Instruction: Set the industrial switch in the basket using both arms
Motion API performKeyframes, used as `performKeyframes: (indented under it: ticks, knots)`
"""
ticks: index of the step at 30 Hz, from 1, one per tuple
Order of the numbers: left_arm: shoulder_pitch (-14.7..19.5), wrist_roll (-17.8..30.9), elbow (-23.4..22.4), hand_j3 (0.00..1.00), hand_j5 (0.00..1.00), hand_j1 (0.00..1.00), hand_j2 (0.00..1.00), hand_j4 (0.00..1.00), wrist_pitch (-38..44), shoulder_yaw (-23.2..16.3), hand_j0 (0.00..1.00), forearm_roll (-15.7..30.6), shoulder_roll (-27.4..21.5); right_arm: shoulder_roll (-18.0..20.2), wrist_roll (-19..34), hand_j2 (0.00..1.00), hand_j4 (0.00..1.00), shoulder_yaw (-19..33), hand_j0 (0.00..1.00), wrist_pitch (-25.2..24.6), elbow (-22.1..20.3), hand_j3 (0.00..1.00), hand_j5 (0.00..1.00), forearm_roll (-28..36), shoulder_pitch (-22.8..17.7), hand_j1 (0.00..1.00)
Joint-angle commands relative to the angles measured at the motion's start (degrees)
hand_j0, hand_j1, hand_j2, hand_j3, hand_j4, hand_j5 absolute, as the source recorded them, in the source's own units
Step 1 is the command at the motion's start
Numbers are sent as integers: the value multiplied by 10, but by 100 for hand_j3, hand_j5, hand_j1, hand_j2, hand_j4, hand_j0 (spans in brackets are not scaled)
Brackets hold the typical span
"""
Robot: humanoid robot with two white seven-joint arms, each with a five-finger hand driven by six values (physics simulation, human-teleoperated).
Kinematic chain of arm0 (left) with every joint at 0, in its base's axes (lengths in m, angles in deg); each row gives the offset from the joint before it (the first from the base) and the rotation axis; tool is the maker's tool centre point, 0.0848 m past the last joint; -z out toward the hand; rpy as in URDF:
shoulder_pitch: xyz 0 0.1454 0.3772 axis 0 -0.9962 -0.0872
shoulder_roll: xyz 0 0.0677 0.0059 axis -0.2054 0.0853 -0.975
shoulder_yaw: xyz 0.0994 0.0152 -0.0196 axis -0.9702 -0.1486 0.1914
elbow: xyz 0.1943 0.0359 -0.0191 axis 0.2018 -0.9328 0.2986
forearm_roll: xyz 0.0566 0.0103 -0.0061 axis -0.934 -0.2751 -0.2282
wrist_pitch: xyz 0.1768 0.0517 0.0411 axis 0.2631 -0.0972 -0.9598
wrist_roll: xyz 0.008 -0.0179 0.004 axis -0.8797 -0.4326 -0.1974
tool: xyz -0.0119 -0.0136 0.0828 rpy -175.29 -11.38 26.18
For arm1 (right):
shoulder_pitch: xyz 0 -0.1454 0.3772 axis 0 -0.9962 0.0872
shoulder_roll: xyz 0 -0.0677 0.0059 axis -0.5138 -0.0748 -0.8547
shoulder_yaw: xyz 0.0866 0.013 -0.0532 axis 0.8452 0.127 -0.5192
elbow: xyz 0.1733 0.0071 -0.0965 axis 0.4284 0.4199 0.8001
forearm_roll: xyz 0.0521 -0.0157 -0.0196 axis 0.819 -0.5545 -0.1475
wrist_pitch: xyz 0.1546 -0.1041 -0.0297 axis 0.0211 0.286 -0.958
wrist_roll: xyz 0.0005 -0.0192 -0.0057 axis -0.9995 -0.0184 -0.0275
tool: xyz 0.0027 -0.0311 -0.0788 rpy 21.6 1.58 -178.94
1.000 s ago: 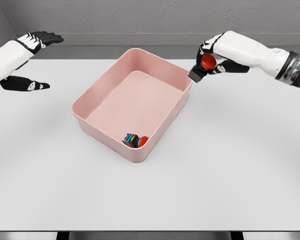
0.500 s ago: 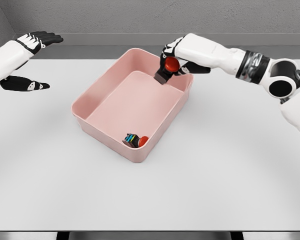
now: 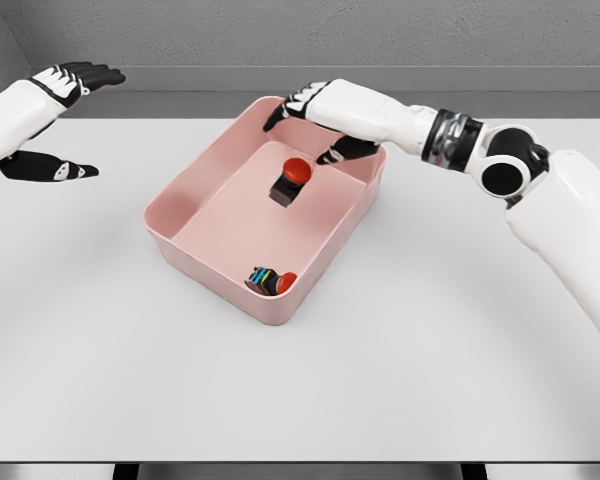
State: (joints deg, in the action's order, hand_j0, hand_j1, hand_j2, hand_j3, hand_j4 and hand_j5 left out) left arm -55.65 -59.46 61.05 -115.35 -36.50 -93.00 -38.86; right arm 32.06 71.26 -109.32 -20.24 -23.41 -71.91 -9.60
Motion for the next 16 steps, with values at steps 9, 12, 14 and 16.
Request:
performKeyframes:
  ticks: [9, 12, 14, 16]
  knots:
    - [-2, 1, 0, 100, 100, 100, 100, 100, 1, 1, 100, 3, -1, 85, -1, 100, 100, 56, 100, 1, -31, 100, 100, 12, -11, 100]
    - [-41, 2, -4, 100, 100, 100, 100, 100, 1, 0, 100, 1, 0, 132, -3, 100, 100, 85, 100, 17, -29, 100, 100, 21, -31, 100]
    - [-44, 3, -9, 100, 100, 100, 100, 100, 1, 0, 100, -4, -1, 167, -5, 100, 100, 98, 100, 17, -30, 100, 100, 29, -52, 100]
    - [-45, 3, -16, 100, 100, 100, 100, 100, 1, 0, 100, -5, -2, 189, -8, 100, 100, 110, 100, 17, -23, 100, 100, 29, -81, 100]
